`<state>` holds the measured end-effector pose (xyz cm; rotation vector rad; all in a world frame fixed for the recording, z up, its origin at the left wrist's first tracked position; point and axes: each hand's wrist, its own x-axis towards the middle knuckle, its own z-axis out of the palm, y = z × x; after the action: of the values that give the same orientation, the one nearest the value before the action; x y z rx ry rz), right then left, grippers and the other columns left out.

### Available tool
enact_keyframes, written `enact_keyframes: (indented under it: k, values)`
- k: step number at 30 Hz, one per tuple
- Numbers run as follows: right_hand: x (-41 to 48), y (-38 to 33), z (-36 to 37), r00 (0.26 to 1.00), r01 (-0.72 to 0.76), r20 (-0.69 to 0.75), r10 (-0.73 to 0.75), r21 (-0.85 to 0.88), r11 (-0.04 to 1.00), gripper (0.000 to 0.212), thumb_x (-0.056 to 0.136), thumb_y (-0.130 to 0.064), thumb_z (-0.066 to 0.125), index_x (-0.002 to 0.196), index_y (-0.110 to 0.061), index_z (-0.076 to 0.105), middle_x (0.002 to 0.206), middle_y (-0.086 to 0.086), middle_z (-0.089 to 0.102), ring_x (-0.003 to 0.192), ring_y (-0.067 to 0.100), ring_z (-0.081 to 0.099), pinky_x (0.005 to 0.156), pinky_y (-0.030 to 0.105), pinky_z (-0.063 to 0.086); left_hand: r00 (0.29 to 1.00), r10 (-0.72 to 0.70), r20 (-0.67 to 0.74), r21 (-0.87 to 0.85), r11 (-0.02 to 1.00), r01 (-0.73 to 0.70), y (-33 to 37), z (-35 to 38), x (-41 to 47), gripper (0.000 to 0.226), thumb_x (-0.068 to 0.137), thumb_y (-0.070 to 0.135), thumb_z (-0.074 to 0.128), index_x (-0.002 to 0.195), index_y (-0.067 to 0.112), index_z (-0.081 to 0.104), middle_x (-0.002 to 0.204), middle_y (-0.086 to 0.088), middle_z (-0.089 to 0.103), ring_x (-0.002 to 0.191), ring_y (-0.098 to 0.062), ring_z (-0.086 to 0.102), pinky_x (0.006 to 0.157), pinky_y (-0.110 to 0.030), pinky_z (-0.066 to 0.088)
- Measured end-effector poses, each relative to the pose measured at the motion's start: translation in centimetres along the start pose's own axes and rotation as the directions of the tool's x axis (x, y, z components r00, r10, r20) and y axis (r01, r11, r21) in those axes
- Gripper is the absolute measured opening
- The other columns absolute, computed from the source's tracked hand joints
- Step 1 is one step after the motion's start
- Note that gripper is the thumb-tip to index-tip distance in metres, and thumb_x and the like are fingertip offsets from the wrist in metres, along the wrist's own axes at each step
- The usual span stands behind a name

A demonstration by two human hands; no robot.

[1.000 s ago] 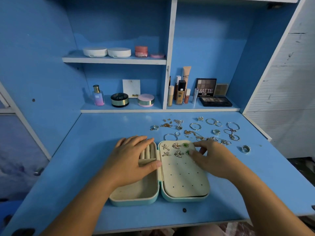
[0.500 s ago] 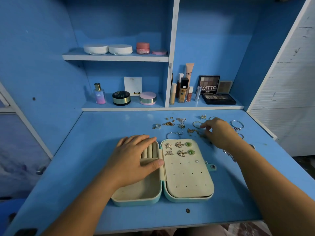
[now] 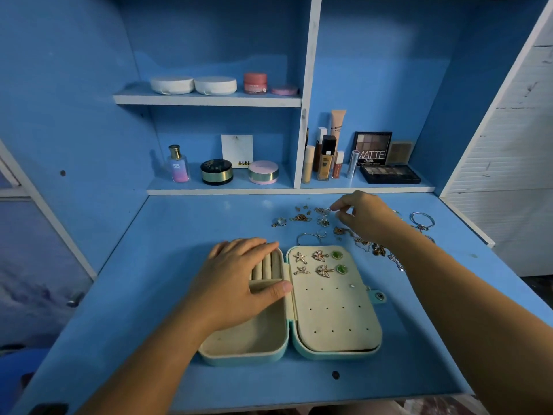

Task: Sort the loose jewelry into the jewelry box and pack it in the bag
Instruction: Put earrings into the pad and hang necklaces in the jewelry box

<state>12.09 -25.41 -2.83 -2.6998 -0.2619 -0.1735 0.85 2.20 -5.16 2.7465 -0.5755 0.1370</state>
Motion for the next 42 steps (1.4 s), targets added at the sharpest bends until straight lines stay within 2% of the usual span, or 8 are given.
enact_keyframes:
  k: [4, 15, 22, 26, 32, 34, 38, 42]
  values:
    - [0.7, -0.6, 0.4, 0.996, 0.063, 0.060, -0.061, -0.027, 0.998, 0.023, 0.093, -0.022, 0.056, 0.111, -0.027, 0.068, 0.111, -0.001, 0.061, 0.087, 0.010, 0.048, 0.072, 0.023, 0.035, 1.000, -0.004, 0.002, -0.010, 1.000, 0.004, 0.0, -0.1, 0.0, 0.095, 0.068, 0.094, 0.012, 0.147, 0.044, 0.029, 0.151, 0.023, 0.032, 0.139, -0.001, 0.025, 0.118, -0.032, 0.014]
    - [4.4, -2.8, 1.7, 0.994, 0.014, 0.110, -0.013, -0.011, 1.000, 0.019, 0.091, -0.021, 0.060, 0.108, -0.017, 0.069, 0.106, 0.002, 0.066, 0.085, 0.014, 0.058, 0.071, 0.023, 0.043, 1.000, -0.006, 0.010, -0.003, 1.000, 0.006, -0.1, 0.0, 0.0, 0.088, 0.073, 0.089, 0.020, 0.148, 0.044, 0.027, 0.151, 0.022, 0.031, 0.139, -0.001, 0.024, 0.117, -0.031, 0.012]
    - [5.2, -3.4, 2.4, 0.991, 0.030, 0.135, -0.003, -0.195, 0.980, 0.018, 0.095, -0.021, 0.052, 0.103, -0.013, 0.067, 0.110, 0.005, 0.063, 0.096, 0.020, 0.060, 0.084, 0.032, 0.052, 1.000, -0.014, 0.014, -0.001, 1.000, 0.015, -0.1, -0.1, -0.1, 0.086, 0.074, 0.088, 0.021, 0.148, 0.044, 0.026, 0.151, 0.022, 0.030, 0.139, -0.001, 0.024, 0.117, -0.031, 0.011]
    - [2.3, -4.3, 0.3, 0.991, 0.128, -0.024, -0.130, -0.089, 0.988, 0.013, 0.095, -0.021, 0.051, 0.091, -0.022, 0.063, 0.100, 0.003, 0.058, 0.095, 0.023, 0.054, 0.081, 0.036, 0.048, 1.000, -0.012, 0.003, -0.009, 1.000, 0.012, 0.0, -0.2, -0.1, 0.088, 0.073, 0.088, 0.020, 0.148, 0.043, 0.029, 0.151, 0.021, 0.031, 0.139, -0.002, 0.025, 0.117, -0.030, 0.012]
    - [-8.6, -6.5, -2.0, 0.944, 0.319, 0.111, -0.311, -0.058, 0.946, 0.006, 0.092, -0.031, 0.057, 0.091, -0.033, 0.062, 0.103, -0.009, 0.047, 0.103, 0.011, 0.038, 0.091, 0.027, 0.034, 1.000, -0.012, -0.013, 0.008, 1.000, 0.012, 0.1, -0.1, 0.0, 0.091, 0.071, 0.090, 0.020, 0.146, 0.040, 0.034, 0.149, 0.018, 0.035, 0.138, -0.006, 0.028, 0.115, -0.030, 0.017]
    - [-10.8, -6.6, -0.9, 0.932, 0.357, 0.086, -0.352, -0.067, 0.932, 0.007, 0.090, -0.029, 0.061, 0.092, -0.029, 0.067, 0.100, -0.009, 0.047, 0.101, 0.016, 0.041, 0.091, 0.031, 0.038, 1.000, -0.018, -0.011, -0.003, 1.000, 0.018, 0.2, -0.1, 0.1, 0.089, 0.072, 0.088, 0.025, 0.146, 0.041, 0.034, 0.150, 0.017, 0.034, 0.139, -0.007, 0.026, 0.116, -0.033, 0.019]
    - [-12.2, -5.6, 1.2, 0.934, 0.358, -0.006, -0.358, -0.031, 0.933, 0.012, 0.077, -0.030, 0.064, 0.083, -0.025, 0.072, 0.088, -0.002, 0.057, 0.082, 0.025, 0.053, 0.071, 0.043, 0.051, 0.997, -0.025, -0.075, -0.104, 0.994, 0.017, 1.4, -0.4, -0.2, 0.078, 0.071, 0.078, 0.037, 0.136, 0.039, 0.050, 0.146, 0.015, 0.040, 0.137, -0.008, 0.029, 0.115, -0.036, 0.025]
    - [-12.1, -4.5, 0.4, 0.954, 0.292, -0.080, -0.287, 0.057, 0.955, 0.018, 0.084, -0.027, 0.068, 0.102, -0.026, 0.071, 0.101, -0.004, 0.055, 0.096, 0.019, 0.049, 0.087, 0.031, 0.041, 0.995, 0.019, -0.101, -0.127, 0.991, -0.031, 3.7, -0.2, -0.4, 0.049, 0.082, 0.062, 0.054, 0.124, 0.037, 0.062, 0.140, 0.018, 0.047, 0.134, -0.007, 0.035, 0.111, -0.031, 0.025]
